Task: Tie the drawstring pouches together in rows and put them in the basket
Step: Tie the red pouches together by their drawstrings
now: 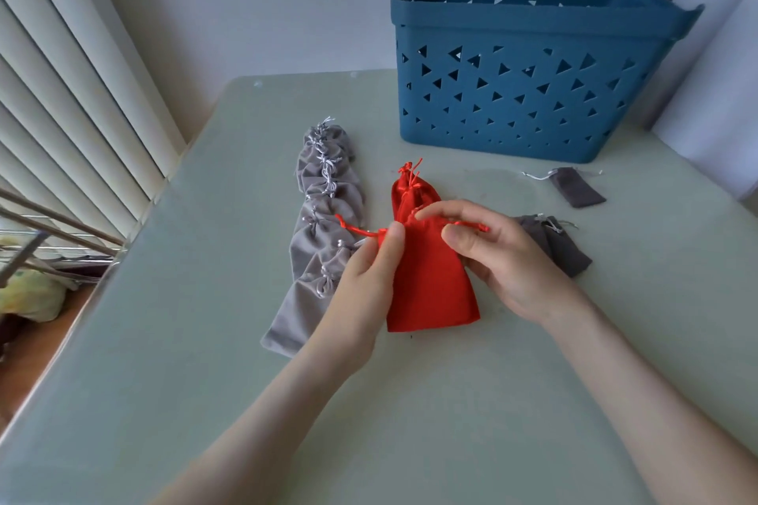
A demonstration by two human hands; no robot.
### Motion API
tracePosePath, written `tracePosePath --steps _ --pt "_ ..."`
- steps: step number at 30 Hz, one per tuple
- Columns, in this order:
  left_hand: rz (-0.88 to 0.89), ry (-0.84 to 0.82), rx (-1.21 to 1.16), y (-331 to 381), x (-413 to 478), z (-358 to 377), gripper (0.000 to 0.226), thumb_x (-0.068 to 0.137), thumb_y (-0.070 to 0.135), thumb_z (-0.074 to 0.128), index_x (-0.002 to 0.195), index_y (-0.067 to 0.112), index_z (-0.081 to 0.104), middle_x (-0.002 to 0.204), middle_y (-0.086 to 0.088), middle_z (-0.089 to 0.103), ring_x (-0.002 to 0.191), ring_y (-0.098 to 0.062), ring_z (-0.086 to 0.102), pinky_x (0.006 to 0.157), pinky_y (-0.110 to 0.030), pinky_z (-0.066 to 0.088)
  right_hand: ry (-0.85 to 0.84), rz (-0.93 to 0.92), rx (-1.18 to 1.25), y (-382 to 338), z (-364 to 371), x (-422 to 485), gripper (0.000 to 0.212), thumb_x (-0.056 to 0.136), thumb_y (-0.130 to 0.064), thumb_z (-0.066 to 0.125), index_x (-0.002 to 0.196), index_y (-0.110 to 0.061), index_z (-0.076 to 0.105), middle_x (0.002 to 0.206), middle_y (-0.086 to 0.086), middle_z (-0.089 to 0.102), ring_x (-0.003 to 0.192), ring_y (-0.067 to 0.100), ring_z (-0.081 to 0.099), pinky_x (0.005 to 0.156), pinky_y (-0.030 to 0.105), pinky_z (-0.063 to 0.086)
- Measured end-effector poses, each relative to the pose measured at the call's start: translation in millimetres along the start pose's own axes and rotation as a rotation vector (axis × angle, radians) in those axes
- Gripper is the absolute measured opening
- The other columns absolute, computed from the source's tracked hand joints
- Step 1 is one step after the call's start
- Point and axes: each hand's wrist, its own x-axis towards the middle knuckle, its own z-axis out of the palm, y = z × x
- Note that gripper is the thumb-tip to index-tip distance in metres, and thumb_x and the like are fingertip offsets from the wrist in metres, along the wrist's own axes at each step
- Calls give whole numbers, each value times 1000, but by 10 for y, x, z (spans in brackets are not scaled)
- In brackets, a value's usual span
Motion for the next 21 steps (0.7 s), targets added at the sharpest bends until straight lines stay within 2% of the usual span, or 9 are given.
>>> tracePosePath --steps 2,4,6,10,15,17,19,21 --pt "17 27 -10 15 2 -3 44 95 52 40 88 25 74 96 -3 74 95 -19 69 87 -37 53 19 -7 -11 19 20 -5 22 88 -26 55 104 -19 69 82 10 54 69 17 49 61 19 41" --pt "45 37 -8 14 19 -16 51 100 47 31 80 28 74 88 -1 75 85 -16 70 80 -34 53 27 -9 -23 24 35 -12 22 89 -22 52 104 -16 67 72 1 52 61 10 48 57 18 41" --pt "77 46 -4 20 27 -24 51 102 43 29 84 26 74 89 -4 74 86 -18 69 81 -35 52 30 -4 -39 12 41 -11 21 89 -22 51 104 -15 64 69 -2 53 59 9 48 57 18 40" --pt "85 57 -41 14 42 -40 47 102 40 32 87 24 74 101 -8 72 102 -25 66 94 -43 50 61 -9 -35 16 11 -6 17 87 -20 49 100 -16 60 65 -5 56 57 10 48 56 20 39" --pt "79 36 -146 22 56 -79 49 102 36 32 84 23 75 98 -9 73 97 -22 67 91 -40 51 86 -48 -105 12 -32 -3 11 97 -7 45 97 -13 55 60 -4 57 56 11 48 56 20 40" --pt "94 20 -233 77 71 -107 52 103 33 28 82 18 73 88 -6 73 85 -17 68 80 -33 53 131 -53 -124 -30 -92 -10 15 98 -1 42 93 -12 52 56 -5 55 54 10 46 55 18 39" --pt "144 31 -303 124 89 -144 58 102 26 27 62 18 68 71 -3 70 70 -13 64 70 -26 48 168 -73 -118 -77 -172 -16 14 97 -2 44 91 -14 48 54 -6 53 53 8 44 53 17 37" --pt "152 30 -307 158 88 -158 63 102 22 28 46 20 58 56 0 60 56 -11 52 61 -23 38 165 -86 -98 -118 -225 -31 11 94 -4 46 91 -15 46 52 -6 50 52 9 42 52 18 34"
